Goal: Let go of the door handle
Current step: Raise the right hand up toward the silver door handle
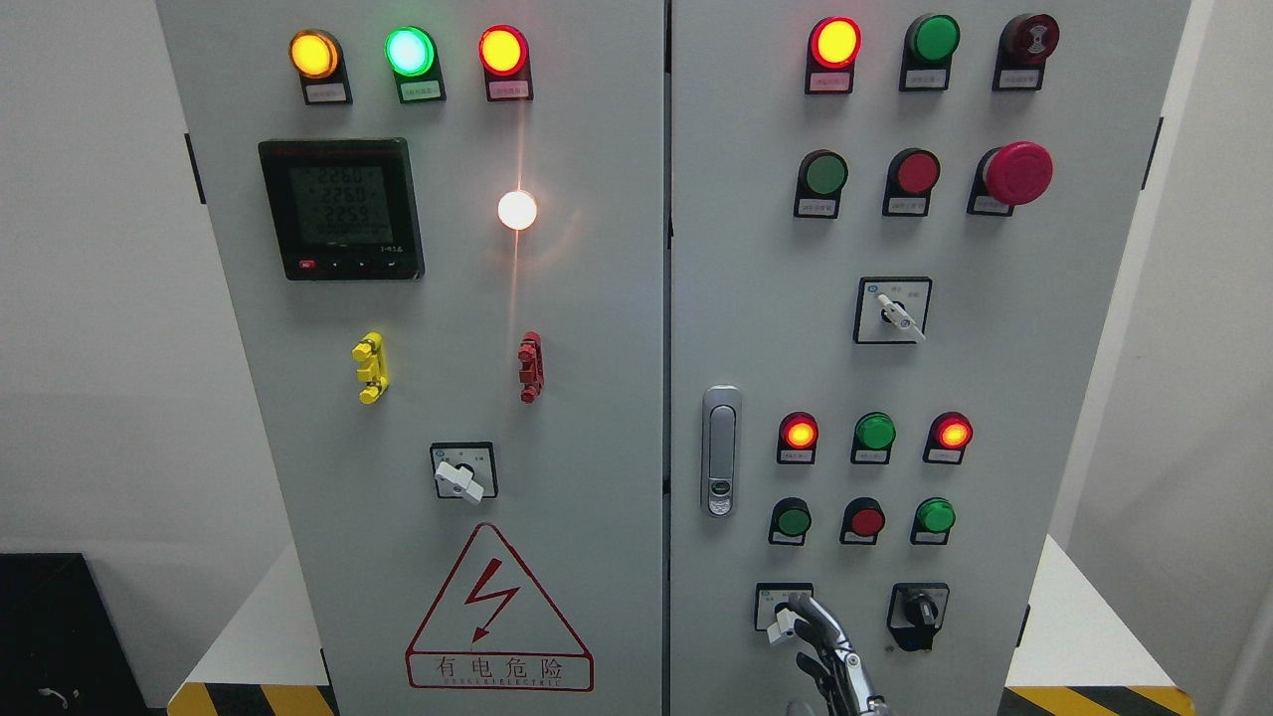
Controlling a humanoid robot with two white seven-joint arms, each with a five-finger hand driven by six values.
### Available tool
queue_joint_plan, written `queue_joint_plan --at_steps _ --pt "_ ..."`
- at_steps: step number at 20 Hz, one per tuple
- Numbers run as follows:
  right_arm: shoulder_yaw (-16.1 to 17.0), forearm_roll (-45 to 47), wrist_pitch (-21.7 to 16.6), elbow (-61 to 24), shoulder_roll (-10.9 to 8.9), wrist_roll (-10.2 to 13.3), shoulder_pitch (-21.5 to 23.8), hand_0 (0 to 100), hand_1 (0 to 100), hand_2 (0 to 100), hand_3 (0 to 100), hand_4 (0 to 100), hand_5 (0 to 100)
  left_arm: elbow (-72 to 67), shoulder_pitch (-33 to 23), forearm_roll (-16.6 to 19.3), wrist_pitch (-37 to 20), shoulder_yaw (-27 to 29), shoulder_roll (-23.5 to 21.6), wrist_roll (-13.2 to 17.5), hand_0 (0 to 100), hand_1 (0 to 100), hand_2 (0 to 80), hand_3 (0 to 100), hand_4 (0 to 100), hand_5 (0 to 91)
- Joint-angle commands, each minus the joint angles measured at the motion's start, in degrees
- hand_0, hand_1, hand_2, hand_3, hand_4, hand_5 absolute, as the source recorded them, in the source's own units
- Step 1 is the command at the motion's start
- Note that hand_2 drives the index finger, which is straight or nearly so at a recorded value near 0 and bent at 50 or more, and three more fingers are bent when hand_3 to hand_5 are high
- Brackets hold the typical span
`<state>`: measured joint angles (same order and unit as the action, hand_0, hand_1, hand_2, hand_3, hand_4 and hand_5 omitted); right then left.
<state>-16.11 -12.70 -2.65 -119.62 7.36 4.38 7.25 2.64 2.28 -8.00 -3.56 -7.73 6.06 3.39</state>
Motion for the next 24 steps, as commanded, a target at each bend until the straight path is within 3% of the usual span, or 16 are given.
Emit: queue_joint_plan --at_steps 1,6,8,9,10,12,13,15,18,20,24 --pt "-0.06 0.05 0.01 0.0 0.02 0.11 0.14 35 15 0 20 22 24 0.0 0.0 0.0 -0.05 0.0 0.0 0.04 12 56 0.0 0 0 0.0" --pt "-0.06 -0.04 0.19 0.0 -0.07 0.11 0.05 35 16 0 21 25 25 0.0 0.0 0.0 -0.05 0.0 0.0 0.04 12 56 0.0 0 0 0.0" --pt "-0.06 -0.3 0.19 0.0 -0.07 0.11 -0.13 35 16 0 28 36 36 0.0 0.0 0.0 -0.05 0.0 0.0 0.04 12 56 0.0 0 0 0.0" --pt "-0.15 -1.0 0.19 0.0 -0.07 0.37 -0.39 34 20 0 38 46 47 0.0 0.0 0.0 -0.05 0.0 0.0 0.04 12 56 0.0 0 0 0.0" --pt "-0.24 -1.88 0.19 0.0 -0.15 0.46 -0.57 34 22 0 40 49 49 0.0 0.0 0.0 0.04 0.0 0.0 0.04 12 56 0.0 0 0 0.0" --pt "-0.15 -5.56 0.19 0.09 -0.15 0.46 -1.44 36 27 1 54 62 66 0.0 0.0 0.0 -0.05 0.0 0.0 0.04 12 56 0.0 0 0 0.0" --pt "-0.15 -7.93 0.27 0.18 -0.07 0.46 -1.97 37 28 1 55 63 68 0.0 0.0 0.0 -0.05 0.0 0.0 0.04 12 56 0.0 0 0 0.0" --pt "-0.15 -11.01 0.36 0.27 -0.07 0.46 -3.02 42 31 1 65 75 82 0.0 0.0 0.0 -0.05 0.0 0.0 0.04 12 56 0.0 0 0 0.0" --pt "-0.15 -14.97 0.8 1.23 -0.07 0.46 -4.96 46 35 2 77 86 91 0.0 0.0 0.0 -0.05 0.0 0.0 0.04 12 56 0.0 0 0 0.0" --pt "-0.24 -18.57 3.07 1.58 0.02 0.55 -6.45 48 38 3 85 90 98 0.0 0.0 0.0 -0.05 0.0 0.0 0.04 12 56 0.0 0 0 0.0" --pt "-0.33 -27.0 6.51 2.72 0.02 0.72 -9.26 51 40 4 93 98 100 0.0 0.0 0.0 -0.05 0.0 0.0 0.04 12 56 0.0 0 0 0.0"
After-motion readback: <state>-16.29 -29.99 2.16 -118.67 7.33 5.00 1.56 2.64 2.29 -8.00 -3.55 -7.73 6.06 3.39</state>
